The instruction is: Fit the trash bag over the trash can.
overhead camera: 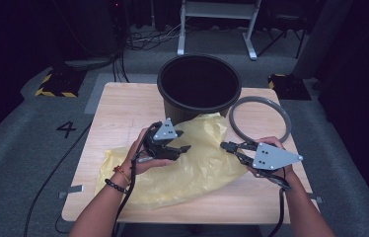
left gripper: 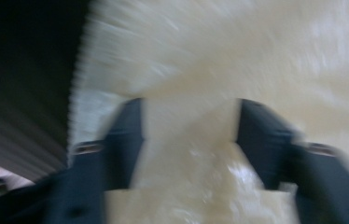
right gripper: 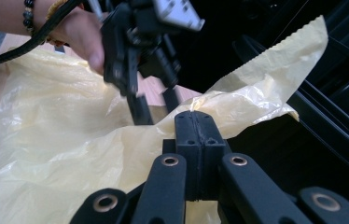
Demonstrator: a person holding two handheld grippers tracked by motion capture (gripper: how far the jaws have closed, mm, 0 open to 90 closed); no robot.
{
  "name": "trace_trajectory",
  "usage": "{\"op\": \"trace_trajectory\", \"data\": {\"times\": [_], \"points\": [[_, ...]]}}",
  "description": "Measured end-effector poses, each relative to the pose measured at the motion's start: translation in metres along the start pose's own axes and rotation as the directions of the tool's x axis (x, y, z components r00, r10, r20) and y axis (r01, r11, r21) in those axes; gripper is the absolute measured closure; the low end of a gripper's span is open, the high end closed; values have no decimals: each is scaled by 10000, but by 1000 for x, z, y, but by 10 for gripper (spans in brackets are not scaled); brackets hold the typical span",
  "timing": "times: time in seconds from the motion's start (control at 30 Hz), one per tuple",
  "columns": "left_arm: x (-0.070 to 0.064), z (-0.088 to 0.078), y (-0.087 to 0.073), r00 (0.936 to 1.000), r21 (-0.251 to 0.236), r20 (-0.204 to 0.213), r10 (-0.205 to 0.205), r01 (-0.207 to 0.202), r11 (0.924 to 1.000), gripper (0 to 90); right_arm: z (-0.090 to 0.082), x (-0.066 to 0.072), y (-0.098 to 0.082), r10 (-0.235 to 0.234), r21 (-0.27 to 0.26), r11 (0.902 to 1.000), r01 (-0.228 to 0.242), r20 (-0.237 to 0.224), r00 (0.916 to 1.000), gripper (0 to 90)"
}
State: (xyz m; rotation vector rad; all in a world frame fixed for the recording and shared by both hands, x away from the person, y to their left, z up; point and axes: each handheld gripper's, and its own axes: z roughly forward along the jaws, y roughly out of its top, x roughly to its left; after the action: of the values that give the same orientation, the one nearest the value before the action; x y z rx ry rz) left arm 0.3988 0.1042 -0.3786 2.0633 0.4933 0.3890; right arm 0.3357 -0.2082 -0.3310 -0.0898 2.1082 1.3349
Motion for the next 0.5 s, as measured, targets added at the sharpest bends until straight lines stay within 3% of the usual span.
{"op": "trace_trajectory", "data": {"times": [0.03,0.1,0.33,0.43,0.5], "points": [[0,0,0,10000,0,0,0,0,10000,253,0,0,0,0,0,10000,0,0,10000,900],[3,-2,1,9996,-51,-138,-252,251,9997,201,-1,-1,0,42,-92,9999,-42,-87,10000,900],[14,0,-1,9976,201,-533,-447,459,9987,158,0,-1,8,-332,-278,9991,315,-659,9973,900],[20,4,-6,9975,393,-210,-681,689,9968,160,0,-1,11,-473,-370,9983,444,-833,9954,900],[22,5,-10,9982,491,345,-499,482,9976,168,0,-1,13,-524,-354,9981,496,-809,9953,900]]}}
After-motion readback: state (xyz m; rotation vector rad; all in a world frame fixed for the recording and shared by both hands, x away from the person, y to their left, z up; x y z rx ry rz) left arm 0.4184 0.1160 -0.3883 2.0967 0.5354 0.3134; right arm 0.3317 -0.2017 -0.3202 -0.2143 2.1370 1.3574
